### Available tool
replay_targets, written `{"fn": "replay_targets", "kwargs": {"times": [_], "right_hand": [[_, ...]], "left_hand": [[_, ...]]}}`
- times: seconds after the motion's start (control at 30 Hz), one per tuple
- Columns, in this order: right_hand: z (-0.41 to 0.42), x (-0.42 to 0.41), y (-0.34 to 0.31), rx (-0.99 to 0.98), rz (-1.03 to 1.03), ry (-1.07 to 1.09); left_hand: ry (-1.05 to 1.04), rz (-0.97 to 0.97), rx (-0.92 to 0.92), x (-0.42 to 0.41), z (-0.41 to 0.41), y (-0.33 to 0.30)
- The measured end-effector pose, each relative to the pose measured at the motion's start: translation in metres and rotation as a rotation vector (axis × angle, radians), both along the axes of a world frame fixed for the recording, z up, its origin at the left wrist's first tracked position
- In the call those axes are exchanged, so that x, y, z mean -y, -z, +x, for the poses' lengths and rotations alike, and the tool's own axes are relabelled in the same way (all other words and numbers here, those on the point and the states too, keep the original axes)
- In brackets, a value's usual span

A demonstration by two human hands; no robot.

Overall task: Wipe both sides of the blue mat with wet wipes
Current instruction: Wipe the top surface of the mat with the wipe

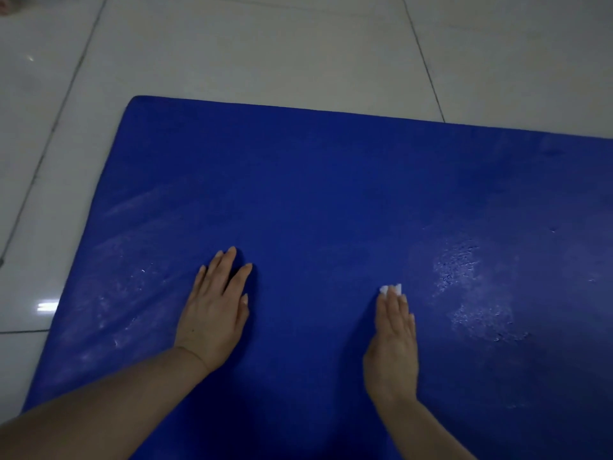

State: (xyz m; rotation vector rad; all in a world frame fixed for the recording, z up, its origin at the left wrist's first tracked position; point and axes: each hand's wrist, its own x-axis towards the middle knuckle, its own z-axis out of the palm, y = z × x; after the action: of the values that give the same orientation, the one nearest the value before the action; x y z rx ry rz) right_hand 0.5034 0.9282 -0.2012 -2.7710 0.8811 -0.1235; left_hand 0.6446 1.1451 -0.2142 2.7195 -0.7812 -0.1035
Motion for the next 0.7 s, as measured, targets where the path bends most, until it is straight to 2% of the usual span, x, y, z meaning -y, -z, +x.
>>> {"fn": "replay_targets", "kwargs": {"times": [0.1,0.23,0.3,0.4,0.5,0.63,0.7], "right_hand": [[0.004,-0.047,0.007,0.026,-0.037,-0.237],[-0.002,-0.094,0.004,-0.023,0.067,-0.418],[-0.005,-0.077,0.0,-0.09,0.064,-0.389],[-0.015,-0.028,0.004,-0.05,-0.051,-0.133],[-0.017,-0.016,0.001,-0.015,0.024,0.026],[-0.006,-0.082,-0.001,-0.018,0.03,-0.224],[-0.006,-0.105,-0.003,-0.003,0.096,-0.332]], "left_hand": [[0.013,0.004,0.019,0.0,0.0,-0.002],[0.032,0.015,0.034,-0.006,-0.003,-0.003],[0.026,0.017,0.021,-0.01,-0.007,-0.004],[0.031,0.019,-0.002,-0.019,-0.017,-0.004],[0.042,0.032,-0.021,-0.029,-0.026,-0.001],[0.022,0.011,-0.042,-0.029,-0.031,0.001],[-0.004,-0.002,-0.047,-0.027,-0.031,0.002]]}}
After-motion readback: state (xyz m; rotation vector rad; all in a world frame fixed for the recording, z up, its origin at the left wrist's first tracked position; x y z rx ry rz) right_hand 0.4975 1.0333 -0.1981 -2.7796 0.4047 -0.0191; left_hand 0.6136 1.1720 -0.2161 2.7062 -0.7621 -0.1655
